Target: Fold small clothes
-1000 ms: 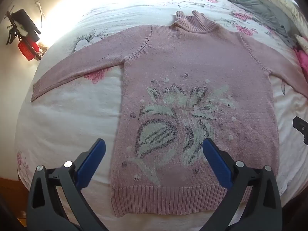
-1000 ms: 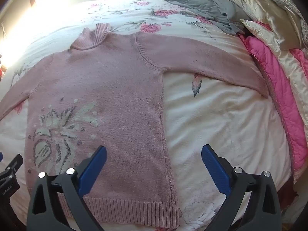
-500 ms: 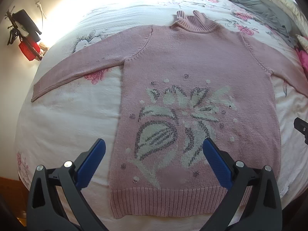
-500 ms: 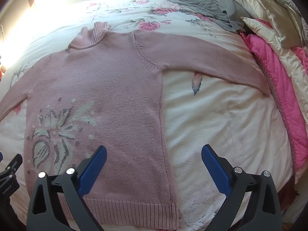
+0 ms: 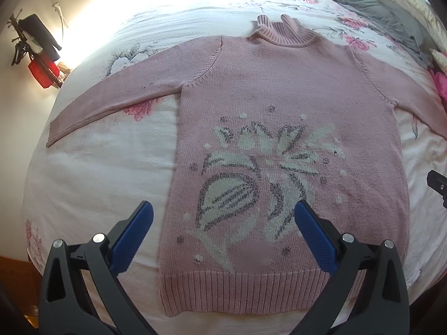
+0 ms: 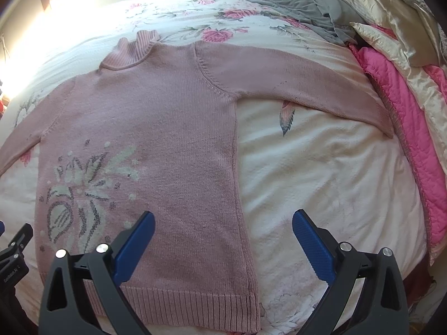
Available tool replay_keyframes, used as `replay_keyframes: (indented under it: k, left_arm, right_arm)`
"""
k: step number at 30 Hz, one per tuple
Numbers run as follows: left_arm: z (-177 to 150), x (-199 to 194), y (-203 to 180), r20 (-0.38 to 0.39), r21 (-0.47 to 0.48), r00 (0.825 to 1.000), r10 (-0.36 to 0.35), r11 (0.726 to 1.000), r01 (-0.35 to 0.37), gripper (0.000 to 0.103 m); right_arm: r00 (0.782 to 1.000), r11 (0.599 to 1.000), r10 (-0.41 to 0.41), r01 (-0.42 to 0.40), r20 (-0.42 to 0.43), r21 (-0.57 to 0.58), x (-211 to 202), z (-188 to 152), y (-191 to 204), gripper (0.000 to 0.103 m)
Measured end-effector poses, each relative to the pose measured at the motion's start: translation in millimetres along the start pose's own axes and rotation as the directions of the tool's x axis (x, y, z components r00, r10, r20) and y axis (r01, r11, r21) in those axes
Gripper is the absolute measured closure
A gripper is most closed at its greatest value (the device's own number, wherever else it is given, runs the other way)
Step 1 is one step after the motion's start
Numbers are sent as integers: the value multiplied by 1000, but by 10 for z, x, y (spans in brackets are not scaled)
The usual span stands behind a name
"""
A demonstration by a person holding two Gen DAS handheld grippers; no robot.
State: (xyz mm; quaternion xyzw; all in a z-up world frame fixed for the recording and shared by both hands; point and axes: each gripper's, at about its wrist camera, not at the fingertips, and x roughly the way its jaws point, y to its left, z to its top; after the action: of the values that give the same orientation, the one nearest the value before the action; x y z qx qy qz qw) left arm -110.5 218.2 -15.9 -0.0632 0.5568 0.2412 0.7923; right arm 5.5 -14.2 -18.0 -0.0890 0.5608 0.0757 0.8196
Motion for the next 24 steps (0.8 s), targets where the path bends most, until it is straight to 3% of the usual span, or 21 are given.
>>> replay_keyframes:
  k: [24]
  left_arm:
    - [-6,31,-28,-1,-2,1000,1,1000,-1,3]
  right_arm:
    - [1000,1000,3,-3,-14,6,63,4,-74,4]
